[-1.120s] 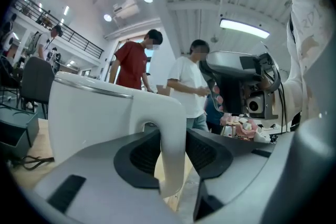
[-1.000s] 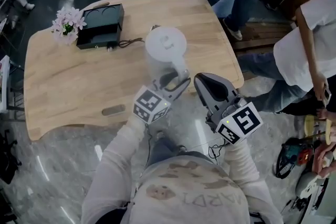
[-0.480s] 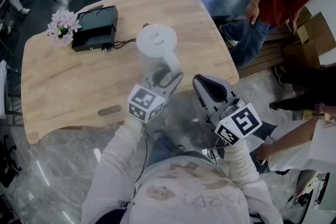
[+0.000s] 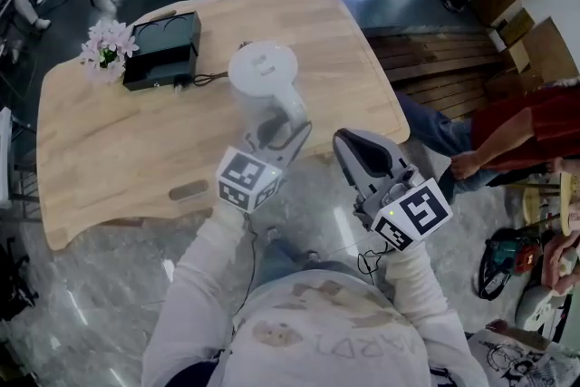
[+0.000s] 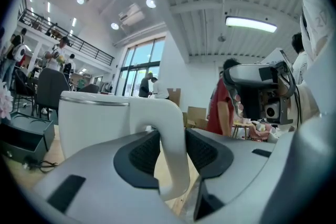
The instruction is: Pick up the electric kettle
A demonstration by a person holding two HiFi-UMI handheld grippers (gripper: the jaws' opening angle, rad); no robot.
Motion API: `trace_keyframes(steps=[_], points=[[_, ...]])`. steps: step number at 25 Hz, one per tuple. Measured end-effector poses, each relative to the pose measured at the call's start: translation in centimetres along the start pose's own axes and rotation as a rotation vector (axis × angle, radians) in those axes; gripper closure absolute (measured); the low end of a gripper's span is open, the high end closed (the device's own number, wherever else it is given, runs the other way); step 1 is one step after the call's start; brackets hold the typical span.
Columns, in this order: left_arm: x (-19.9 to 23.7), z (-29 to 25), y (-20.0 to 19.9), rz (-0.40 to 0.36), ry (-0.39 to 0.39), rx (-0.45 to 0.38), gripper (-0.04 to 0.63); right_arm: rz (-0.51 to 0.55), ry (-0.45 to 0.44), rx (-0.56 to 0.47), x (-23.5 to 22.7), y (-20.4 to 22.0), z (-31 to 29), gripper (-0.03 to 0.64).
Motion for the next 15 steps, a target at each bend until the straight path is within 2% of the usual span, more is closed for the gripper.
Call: trace_keyframes(steps=[6,15], points=[[-0.2,0.6,-0.4,-0.001,-0.012,-0.002,0.447,0.006,0.000,-0.006,0.5,-0.1,0.7,0.591],[-1.5,1.7,-1.3,-0.053,-0.041,-0.007,0.443,0.007,-0.011,-0.018,0.9,-0.2,1.7,0.591]])
Point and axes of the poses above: the fingertips, and each gripper's own axes: z backward along the fingers, x to its left, y out of its underside, the point moved 7 cm from there along z, backward along the fingers, and after that the axes turned 8 degrees about x, right-handed, at the moved point
